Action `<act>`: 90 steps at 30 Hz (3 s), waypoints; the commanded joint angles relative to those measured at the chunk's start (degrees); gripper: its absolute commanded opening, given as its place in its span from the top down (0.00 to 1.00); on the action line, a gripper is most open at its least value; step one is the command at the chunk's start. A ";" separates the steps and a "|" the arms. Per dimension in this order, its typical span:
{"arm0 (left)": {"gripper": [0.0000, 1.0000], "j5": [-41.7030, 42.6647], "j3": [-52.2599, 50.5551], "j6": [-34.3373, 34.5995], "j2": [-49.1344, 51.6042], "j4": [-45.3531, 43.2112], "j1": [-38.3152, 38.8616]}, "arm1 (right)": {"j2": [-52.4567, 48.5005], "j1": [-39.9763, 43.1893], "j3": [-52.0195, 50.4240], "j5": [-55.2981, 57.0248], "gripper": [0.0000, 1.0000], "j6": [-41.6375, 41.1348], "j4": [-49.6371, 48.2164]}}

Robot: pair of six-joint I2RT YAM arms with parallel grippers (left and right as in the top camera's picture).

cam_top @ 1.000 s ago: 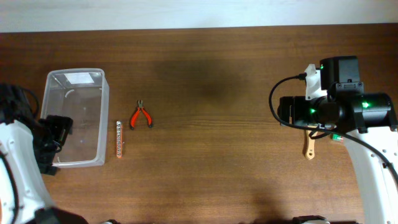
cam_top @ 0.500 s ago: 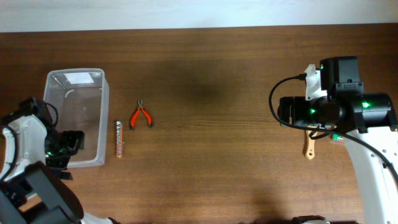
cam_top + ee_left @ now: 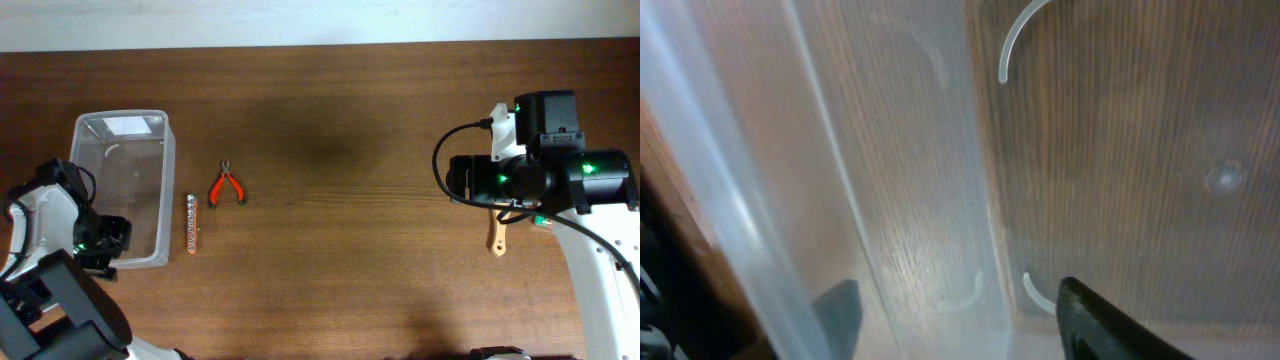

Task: Pack container
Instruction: 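Grasp the clear container's rim with the left gripper, then slide the clear container right to the table center with the left gripper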

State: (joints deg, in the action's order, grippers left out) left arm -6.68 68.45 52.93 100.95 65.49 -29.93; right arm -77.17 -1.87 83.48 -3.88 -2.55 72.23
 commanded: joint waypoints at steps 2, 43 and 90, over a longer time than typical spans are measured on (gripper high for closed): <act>0.48 -1.31 -0.33 0.20 0.31 -0.61 -0.22 | -0.09 -0.33 1.49 1.11 0.01 0.37 0.07; 0.98 1.27 19.12 -20.92 -8.28 -0.37 14.29 | 3.67 5.38 7.45 12.11 0.01 -9.84 1.36; 0.99 0.85 13.97 -23.04 13.60 2.86 52.92 | 5.18 12.07 7.93 11.02 0.01 -9.79 4.07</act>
State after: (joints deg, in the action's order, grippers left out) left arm -2.76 83.22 30.39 111.02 67.64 23.07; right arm -72.31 10.04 90.50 7.05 -11.86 76.31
